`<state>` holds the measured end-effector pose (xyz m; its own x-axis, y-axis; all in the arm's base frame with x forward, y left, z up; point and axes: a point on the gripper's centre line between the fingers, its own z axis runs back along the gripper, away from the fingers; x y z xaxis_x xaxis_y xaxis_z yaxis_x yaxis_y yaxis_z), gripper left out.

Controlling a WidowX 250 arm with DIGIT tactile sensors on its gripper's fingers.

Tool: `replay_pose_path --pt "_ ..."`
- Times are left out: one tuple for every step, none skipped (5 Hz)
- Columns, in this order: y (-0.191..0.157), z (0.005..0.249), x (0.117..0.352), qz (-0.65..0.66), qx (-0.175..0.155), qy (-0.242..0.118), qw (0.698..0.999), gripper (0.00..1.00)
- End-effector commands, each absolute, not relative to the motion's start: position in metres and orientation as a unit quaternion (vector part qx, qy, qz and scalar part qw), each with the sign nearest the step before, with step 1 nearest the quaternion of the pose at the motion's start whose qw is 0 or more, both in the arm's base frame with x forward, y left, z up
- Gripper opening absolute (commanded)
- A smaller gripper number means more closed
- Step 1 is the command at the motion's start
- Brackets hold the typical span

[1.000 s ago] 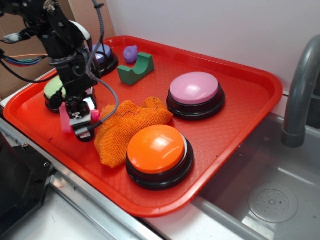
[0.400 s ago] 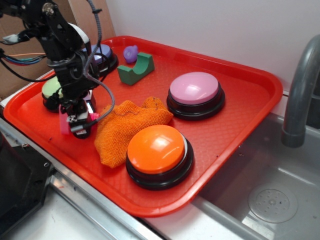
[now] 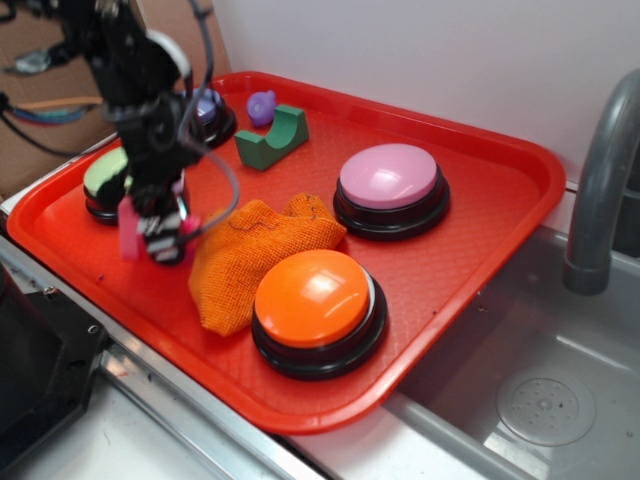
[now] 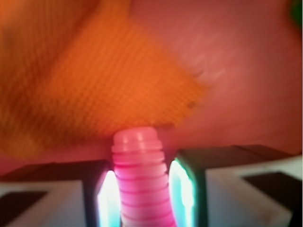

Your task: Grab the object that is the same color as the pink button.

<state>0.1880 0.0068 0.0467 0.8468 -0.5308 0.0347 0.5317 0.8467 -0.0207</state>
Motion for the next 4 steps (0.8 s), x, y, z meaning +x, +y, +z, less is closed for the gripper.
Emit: replay_pose_path --pt "-0.006 0.134 0.228 -0.118 -0.026 -0.045 0.992 0.00" --pt "-0.007 0.167 0.242 -0.059 -0.028 -0.084 0.994 0.00" --pt "-0.011 0.184 0.250 -0.035 0.001 -0.092 0.995 0.00" --pt "-0.006 0.179 0.246 -0.009 0.021 -0.078 0.997 0.00"
